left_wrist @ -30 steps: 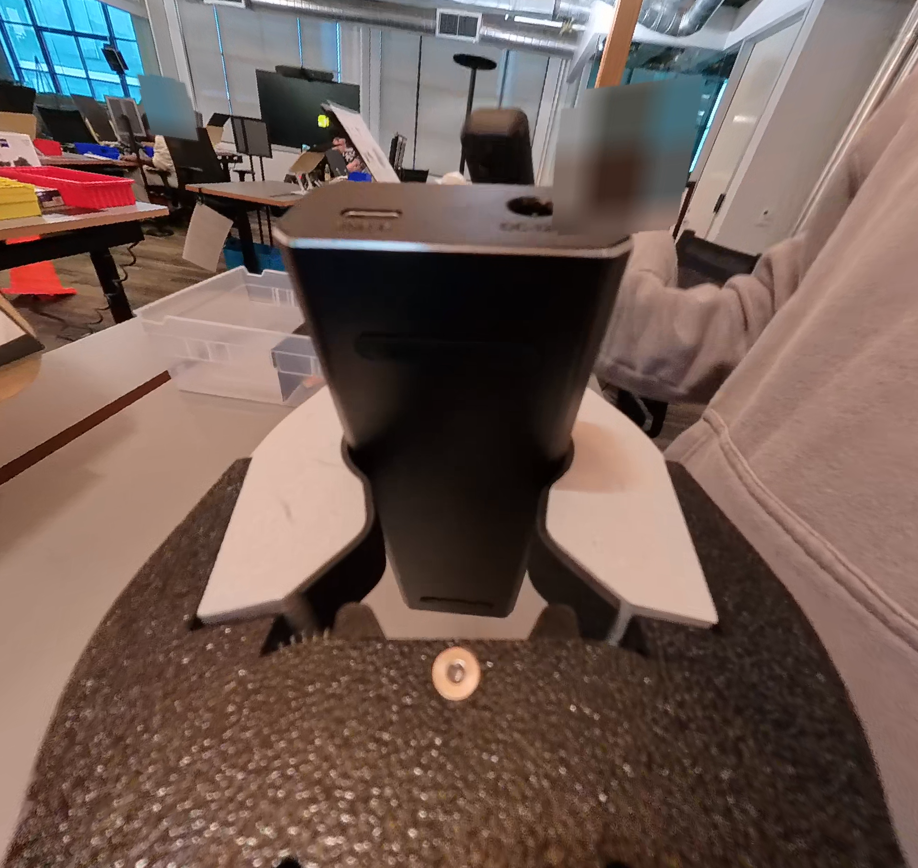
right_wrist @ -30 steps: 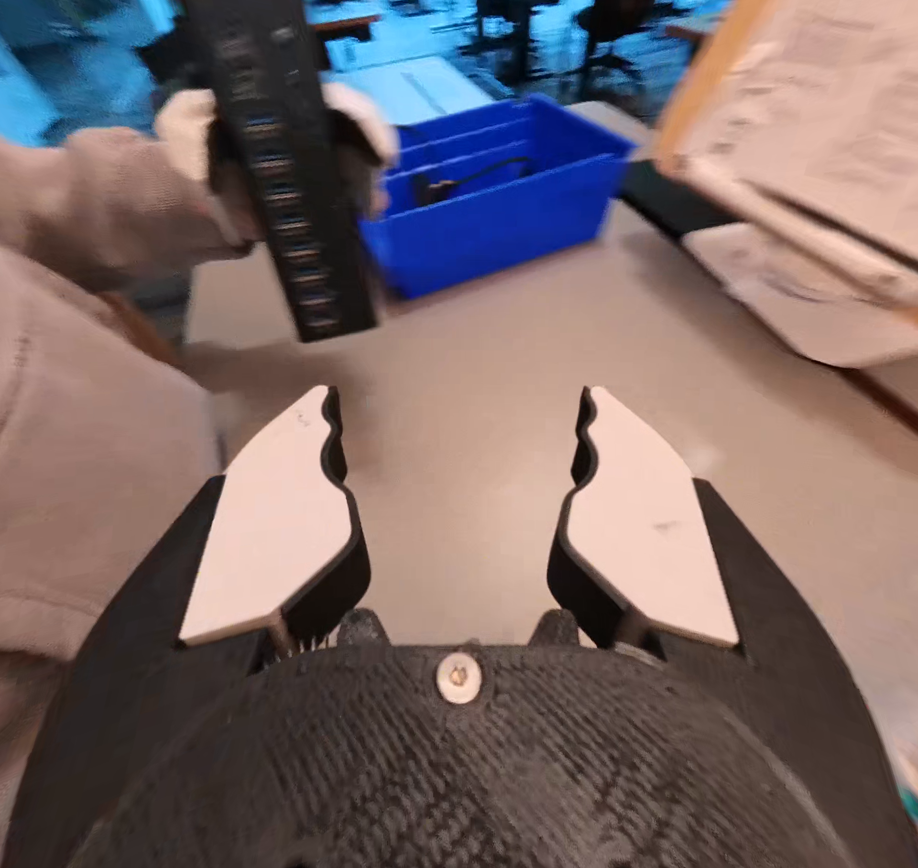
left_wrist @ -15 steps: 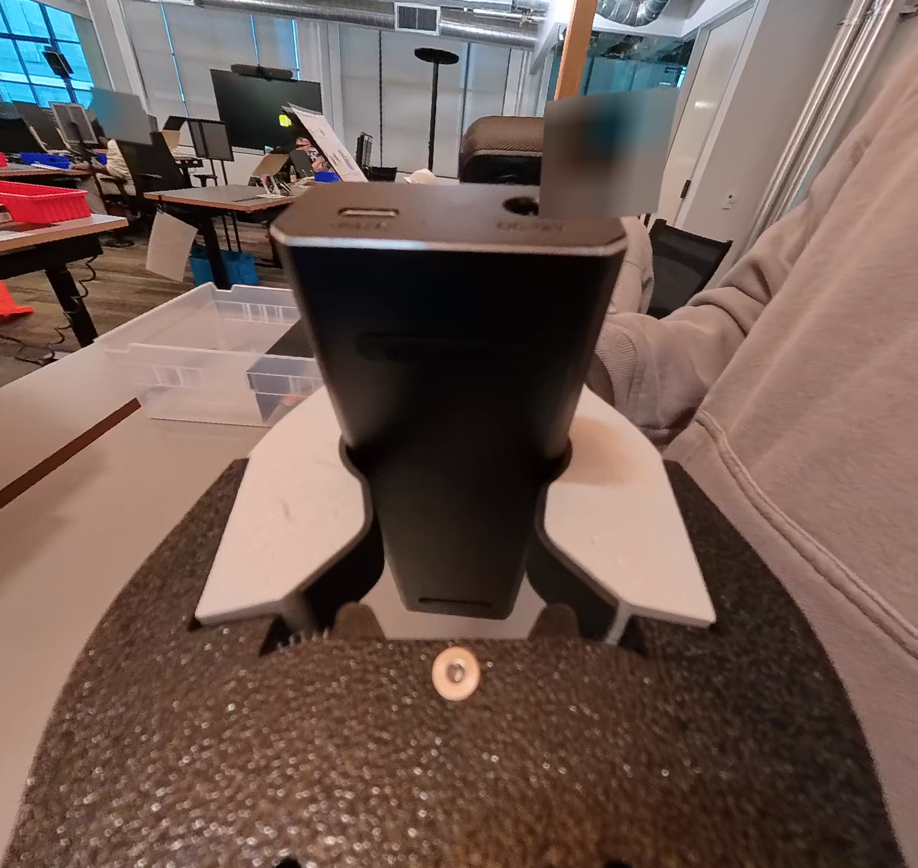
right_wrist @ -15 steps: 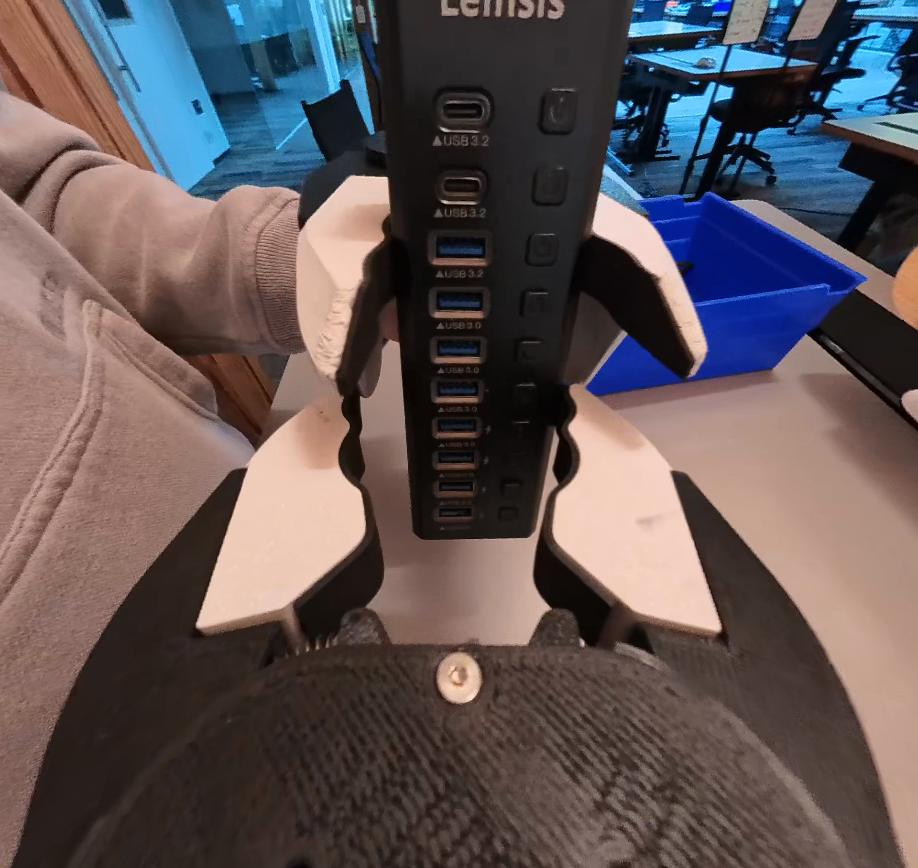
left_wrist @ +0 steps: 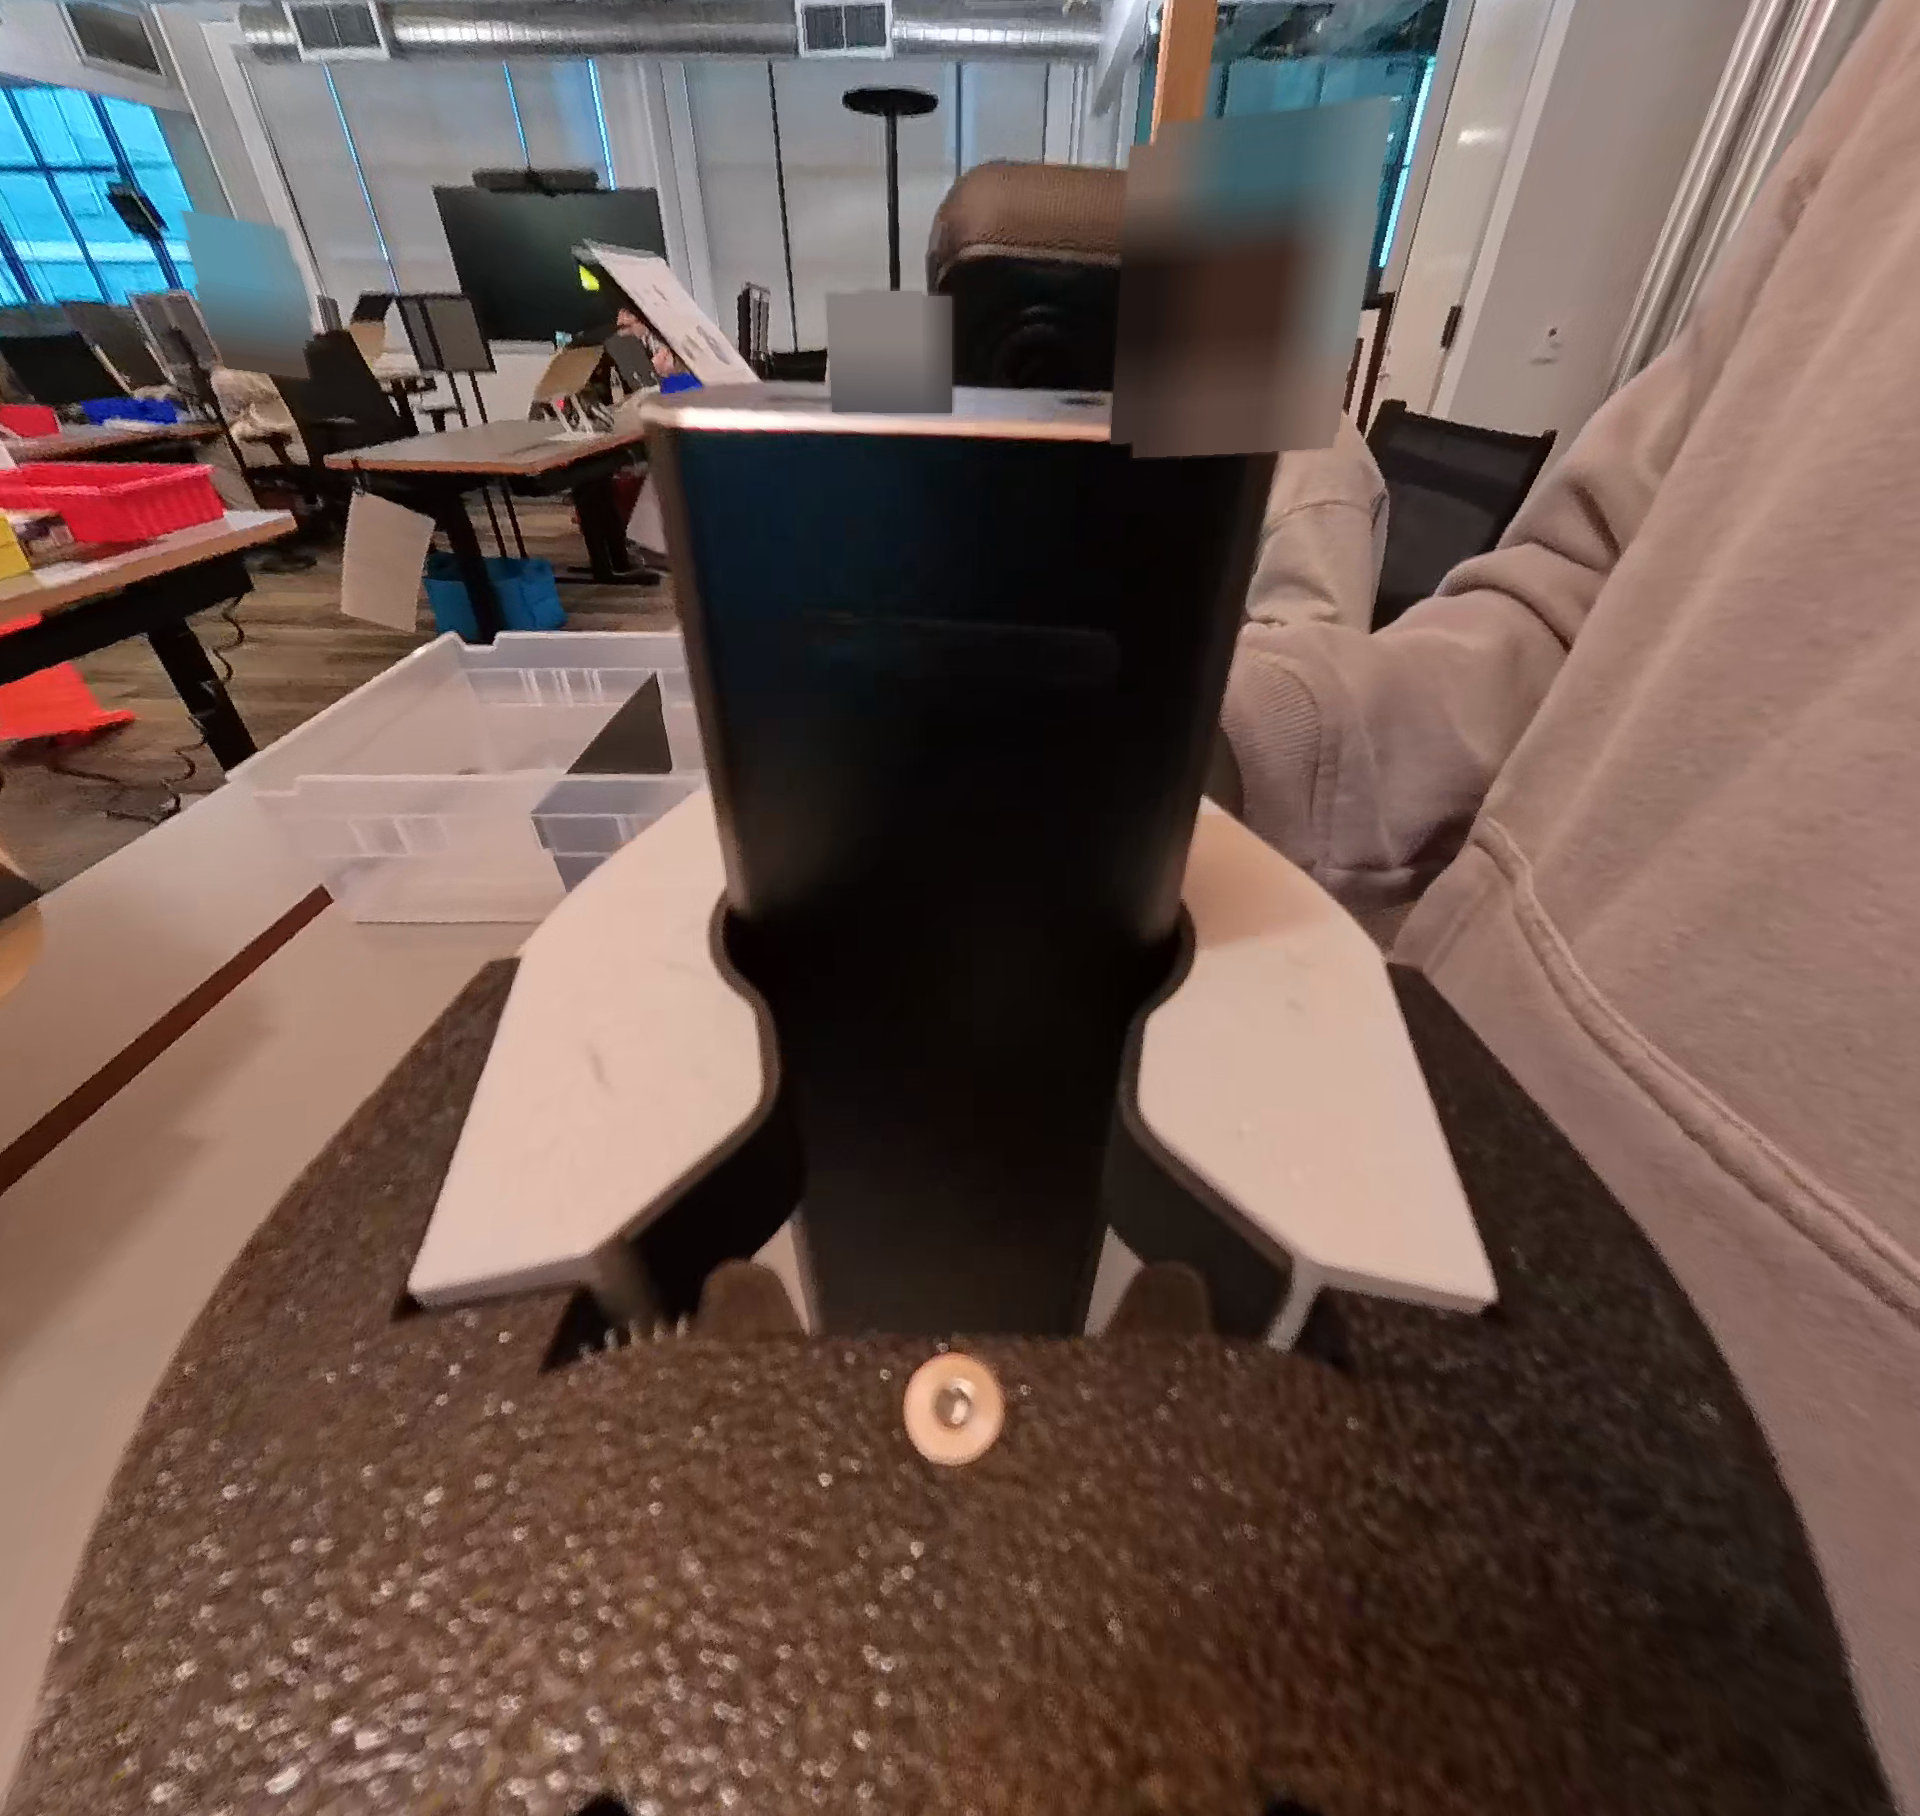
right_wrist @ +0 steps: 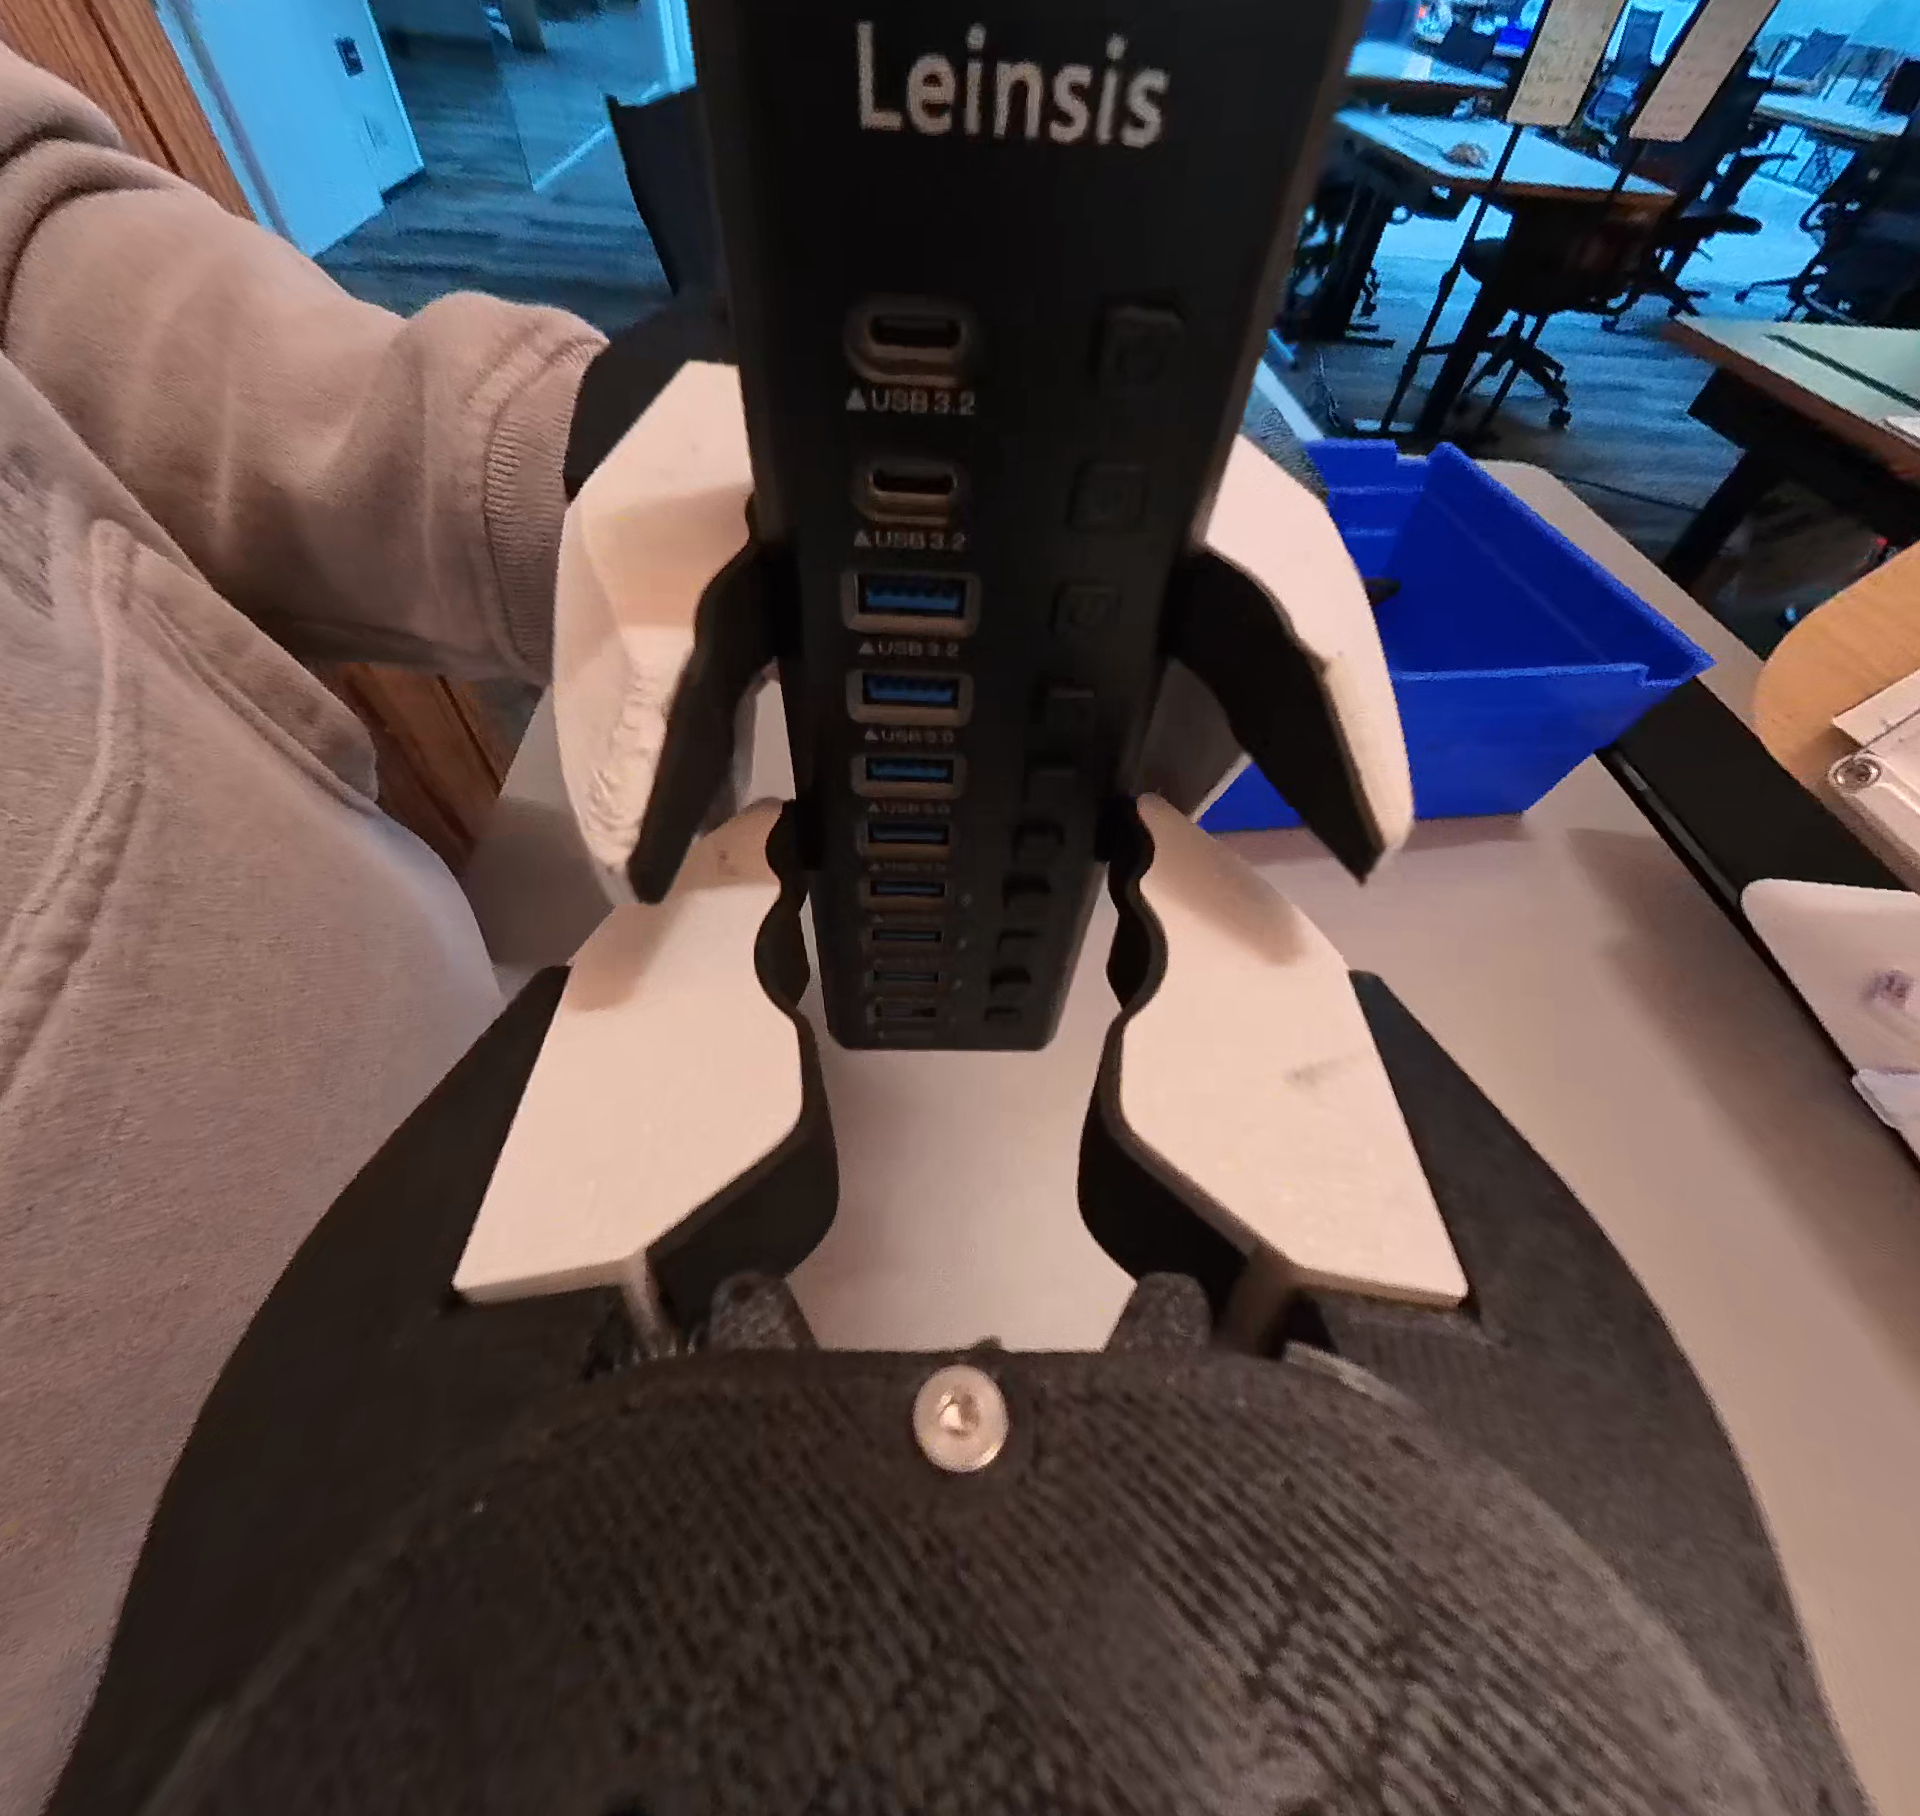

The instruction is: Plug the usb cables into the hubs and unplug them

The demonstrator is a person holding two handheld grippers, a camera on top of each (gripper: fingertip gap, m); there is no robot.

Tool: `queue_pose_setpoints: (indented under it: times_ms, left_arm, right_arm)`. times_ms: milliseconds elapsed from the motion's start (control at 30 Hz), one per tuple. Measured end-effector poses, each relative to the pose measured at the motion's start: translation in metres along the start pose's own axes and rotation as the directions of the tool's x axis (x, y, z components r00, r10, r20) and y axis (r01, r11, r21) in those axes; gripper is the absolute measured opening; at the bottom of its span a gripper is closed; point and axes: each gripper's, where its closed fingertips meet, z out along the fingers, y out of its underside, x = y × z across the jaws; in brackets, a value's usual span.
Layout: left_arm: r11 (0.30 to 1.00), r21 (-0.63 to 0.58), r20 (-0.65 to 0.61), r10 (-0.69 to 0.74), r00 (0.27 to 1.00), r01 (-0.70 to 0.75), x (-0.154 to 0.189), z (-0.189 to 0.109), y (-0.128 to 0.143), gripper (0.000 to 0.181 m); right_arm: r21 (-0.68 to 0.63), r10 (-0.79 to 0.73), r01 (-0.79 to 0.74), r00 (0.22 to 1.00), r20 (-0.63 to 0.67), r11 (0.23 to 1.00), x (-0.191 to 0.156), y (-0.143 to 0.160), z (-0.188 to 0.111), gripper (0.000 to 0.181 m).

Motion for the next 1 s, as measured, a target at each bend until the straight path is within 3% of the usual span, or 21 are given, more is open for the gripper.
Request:
queue_pose_setpoints:
  times_ms: [300,400,467,667,767,933,1000]
  left_arm:
    - [0.953,-0.299,0.099,0.083,0.992,-0.050,-0.014,-0.020,0.014,0.078]
    - [0.926,-0.359,0.078,0.149,0.986,-0.112,-0.014,-0.021,0.020,0.074]
    - [0.920,-0.371,0.081,0.169,0.982,-0.128,-0.015,-0.021,0.020,0.071]
    - [0.976,-0.211,0.106,0.077,0.991,-0.054,-0.012,-0.024,0.001,0.072]
    - [0.954,-0.282,0.083,0.126,0.989,-0.098,-0.009,-0.027,0.009,0.070]
    - [0.923,-0.359,0.109,0.187,0.976,-0.137,-0.009,-0.018,0.012,0.069]
    - [0.916,-0.375,0.118,0.199,0.973,-0.142,-0.010,-0.017,0.013,0.068]
  right_arm:
    - [0.068,-0.023,0.023,1.000,-0.008,0.997,0.010,-0.013,-0.029,0.056]
    - [0.024,-0.052,0.051,0.999,0.012,0.998,0.008,-0.007,-0.030,0.056]
    - [0.003,-0.069,0.069,0.998,0.005,0.998,0.010,-0.004,-0.030,0.056]
    - [0.035,-0.056,0.056,0.998,0.006,0.998,0.011,-0.006,-0.039,0.056]
    - [0.034,-0.057,0.056,0.998,0.020,0.998,0.007,-0.002,-0.038,0.056]
    - [-0.083,-0.059,0.060,0.998,0.011,0.995,0.010,0.016,-0.025,0.056]
    - [-0.013,-0.022,0.023,1.000,0.010,1.000,0.007,0.005,-0.023,0.060]
